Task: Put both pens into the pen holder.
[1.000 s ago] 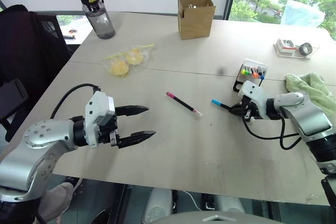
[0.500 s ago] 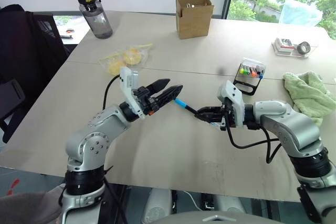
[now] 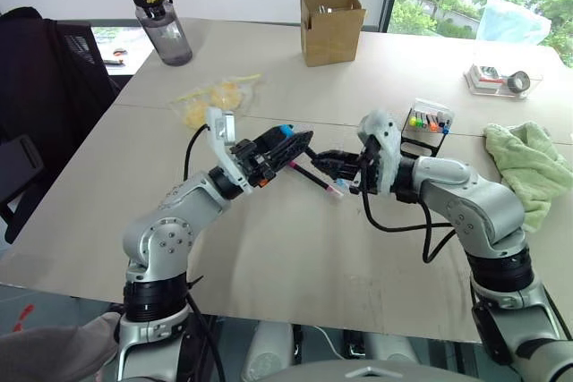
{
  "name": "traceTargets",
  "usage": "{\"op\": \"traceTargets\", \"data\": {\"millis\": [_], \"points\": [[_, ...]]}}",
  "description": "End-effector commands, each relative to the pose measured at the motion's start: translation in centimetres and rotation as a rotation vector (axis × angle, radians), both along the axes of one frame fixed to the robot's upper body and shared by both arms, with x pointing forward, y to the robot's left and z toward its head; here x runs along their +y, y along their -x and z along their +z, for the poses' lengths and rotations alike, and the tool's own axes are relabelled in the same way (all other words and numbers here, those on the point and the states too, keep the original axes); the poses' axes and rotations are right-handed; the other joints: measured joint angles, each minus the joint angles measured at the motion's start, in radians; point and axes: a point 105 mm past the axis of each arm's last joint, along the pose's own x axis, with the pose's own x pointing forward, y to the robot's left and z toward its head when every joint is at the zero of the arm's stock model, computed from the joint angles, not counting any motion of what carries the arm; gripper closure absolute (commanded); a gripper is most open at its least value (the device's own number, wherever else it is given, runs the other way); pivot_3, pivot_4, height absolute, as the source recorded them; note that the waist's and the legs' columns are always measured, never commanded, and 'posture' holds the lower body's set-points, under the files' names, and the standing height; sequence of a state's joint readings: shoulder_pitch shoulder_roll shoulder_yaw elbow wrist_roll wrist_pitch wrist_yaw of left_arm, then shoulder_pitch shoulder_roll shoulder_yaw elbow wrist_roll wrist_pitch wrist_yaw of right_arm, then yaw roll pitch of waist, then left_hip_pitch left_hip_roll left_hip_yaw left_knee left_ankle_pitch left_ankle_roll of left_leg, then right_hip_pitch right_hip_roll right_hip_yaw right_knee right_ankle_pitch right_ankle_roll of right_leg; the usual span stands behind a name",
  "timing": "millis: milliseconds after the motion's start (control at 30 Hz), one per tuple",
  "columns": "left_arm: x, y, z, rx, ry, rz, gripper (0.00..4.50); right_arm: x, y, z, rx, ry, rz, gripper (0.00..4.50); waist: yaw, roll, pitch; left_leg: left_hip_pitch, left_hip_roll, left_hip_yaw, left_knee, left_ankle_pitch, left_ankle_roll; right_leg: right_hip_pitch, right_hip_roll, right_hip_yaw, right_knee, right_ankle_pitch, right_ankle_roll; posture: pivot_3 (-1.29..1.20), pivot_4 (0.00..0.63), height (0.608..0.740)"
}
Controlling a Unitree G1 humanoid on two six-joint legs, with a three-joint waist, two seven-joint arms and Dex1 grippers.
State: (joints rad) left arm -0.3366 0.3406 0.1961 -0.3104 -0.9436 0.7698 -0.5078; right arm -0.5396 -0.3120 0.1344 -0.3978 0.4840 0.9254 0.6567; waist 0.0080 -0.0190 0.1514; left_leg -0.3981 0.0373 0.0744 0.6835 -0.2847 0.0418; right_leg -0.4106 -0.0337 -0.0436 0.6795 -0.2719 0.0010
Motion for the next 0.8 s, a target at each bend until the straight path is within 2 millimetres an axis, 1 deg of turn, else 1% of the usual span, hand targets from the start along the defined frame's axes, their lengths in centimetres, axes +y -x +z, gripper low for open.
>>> {"op": "traceTargets", "data": {"millis": [33, 133, 233, 333, 400, 433, 467, 533, 567, 600, 633, 667, 700, 767, 800], "points": [[-0.2, 0.1, 1.2, -0.045, 0.037, -0.006, 0.67, 0.3, 0.8, 1.9, -0.076, -0.056, 0.020, 4.50, 0.000, 0.000, 0.000, 0.000, 0.000, 0.000, 0.000, 0.000, 0.000, 0.000, 0.000, 0.000, 0.000, 0.000, 0.000, 0.00, 0.150, 0.739], [-0.2, -0.2, 1.5, -0.047, 0.056, -0.003, 0.67, 0.4, 0.7, 2.0, -0.084, -0.067, 0.018, 4.50, 0.000, 0.000, 0.000, 0.000, 0.000, 0.000, 0.000, 0.000, 0.000, 0.000, 0.000, 0.000, 0.000, 0.000, 0.000, 0.00, 0.150, 0.739], [-0.2, -0.3, 2.0, -0.062, 0.073, -0.011, 1.41, 0.6, 0.7, 2.1, -0.088, -0.069, 0.020, 4.50, 0.000, 0.000, 0.000, 0.000, 0.000, 0.000, 0.000, 0.000, 0.000, 0.000, 0.000, 0.000, 0.000, 0.000, 0.000, 0.00, 0.150, 0.739], [-0.3, -0.3, 2.3, -0.072, 0.083, -0.023, 2.84, 0.6, 0.7, 2.1, -0.093, -0.071, 0.023, 4.50, 0.000, 0.000, 0.000, 0.000, 0.000, 0.000, 0.000, 0.000, 0.000, 0.000, 0.000, 0.000, 0.000, 0.000, 0.000, 0.00, 0.150, 0.739], [-0.4, -0.3, 2.4, -0.074, 0.077, -0.024, 3.87, 0.6, 0.6, 2.2, -0.096, -0.072, 0.021, 4.50, -0.001, 0.000, 0.000, 0.000, 0.000, 0.000, 0.000, 0.000, 0.000, 0.000, 0.000, 0.000, 0.000, 0.000, 0.000, 0.00, 0.150, 0.739], [-0.4, -0.4, 2.4, -0.075, 0.070, -0.024, 4.27, 0.6, 0.6, 2.2, -0.097, -0.070, 0.020, 4.50, -0.001, 0.000, 0.000, 0.000, 0.000, 0.000, 0.000, 0.000, 0.000, 0.000, 0.000, 0.000, 0.000, 0.000, 0.000, 0.00, 0.150, 0.739], [-0.5, -0.4, 2.5, -0.085, 0.055, -0.031, 4.46, 0.5, 0.5, 2.2, -0.103, -0.062, 0.019, 4.50, -0.001, 0.000, 0.000, 0.000, 0.000, 0.000, 0.000, 0.000, 0.000, 0.000, 0.000, 0.000, 0.000, 0.000, 0.000, 0.00, 0.150, 0.739], [-0.5, -0.5, 2.8, -0.103, 0.025, -0.044, 4.46, 0.5, 0.4, 2.2, -0.121, -0.040, 0.016, 4.50, -0.001, 0.000, 0.000, 0.000, 0.000, 0.000, 0.000, 0.000, 0.000, 0.000, 0.000, 0.000, 0.000, 0.000, 0.000, 0.00, 0.150, 0.739], [-0.7, -0.5, 3.0, -0.120, -0.002, -0.056, 4.50, 0.4, 0.1, 2.1, -0.121, -0.026, -0.003, 3.50, -0.001, 0.000, 0.000, 0.000, 0.000, 0.000, 0.000, 0.000, 0.000, 0.000, 0.000, 0.000, 0.000, 0.000, 0.000, 0.00, 0.150, 0.739], [-0.7, -0.5, 3.1, -0.131, -0.021, -0.064, 4.50, 0.3, -0.1, 2.0, -0.119, -0.018, -0.016, 3.11, -0.002, 0.000, 0.000, 0.000, 0.000, 0.000, 0.000, 0.000, 0.000, 0.000, 0.000, 0.000, 0.000, 0.000, 0.000, 0.00, 0.150, 0.739], [-0.9, -0.6, 3.4, -0.159, -0.052, -0.080, 4.50, 0.2, -0.2, 1.5, -0.088, 0.015, -0.025, 2.59, -0.002, 0.000, 0.000, 0.000, 0.000, 0.000, 0.000, 0.000, 0.000, 0.000, 0.001, 0.000, 0.000, 0.000, 0.000, 0.00, 0.150, 0.739], [-1.1, -0.6, 3.8, -0.202, -0.088, -0.102, 4.50, 0.1, -0.2, 1.1, -0.056, 0.037, -0.038, 2.27, -0.003, 0.000, 0.000, 0.000, 0.000, 0.000, 0.000, 0.000, 0.000, 0.000, 0.001, 0.000, 0.000, 0.000, 0.000, 0.00, 0.150, 0.739], [-1.3, -0.6, 4.0, -0.253, -0.147, -0.124, 4.50, 0.1, -0.3, 0.8, -0.017, 0.049, -0.048, 1.78, -0.003, 0.000, 0.000, 0.000, 0.000, 0.000, 0.000, 0.000, 0.000, 0.000, 0.001, 0.000, 0.000, 0.000, 0.000, 0.00, 0.150, 0.739], [-1.8, -0.6, 3.7, -0.320, -0.248, -0.166, 4.50, 0.1, -0.2, 0.7, 0.022, 0.065, -0.050, 1.08, -0.002, 0.000, 0.000, 0.000, 0.000, 0.000, 0.000, 0.000, 0.000, 0.000, 0.001, 0.000, -0.001, 0.000, 0.000, 0.00, 0.150, 0.739], [-2.1, -0.5, 3.5, -0.356, -0.293, -0.199, 4.50, 0.1, -0.1, 0.7, 0.032, 0.081, -0.045, 1.08, -0.002, 0.000, 0.001, 0.000, 0.000, 0.000, 0.000, 0.000, 0.000, 0.000, 0.001, 0.000, -0.001, 0.000, 0.000, 0.00, 0.150, 0.739]]}}
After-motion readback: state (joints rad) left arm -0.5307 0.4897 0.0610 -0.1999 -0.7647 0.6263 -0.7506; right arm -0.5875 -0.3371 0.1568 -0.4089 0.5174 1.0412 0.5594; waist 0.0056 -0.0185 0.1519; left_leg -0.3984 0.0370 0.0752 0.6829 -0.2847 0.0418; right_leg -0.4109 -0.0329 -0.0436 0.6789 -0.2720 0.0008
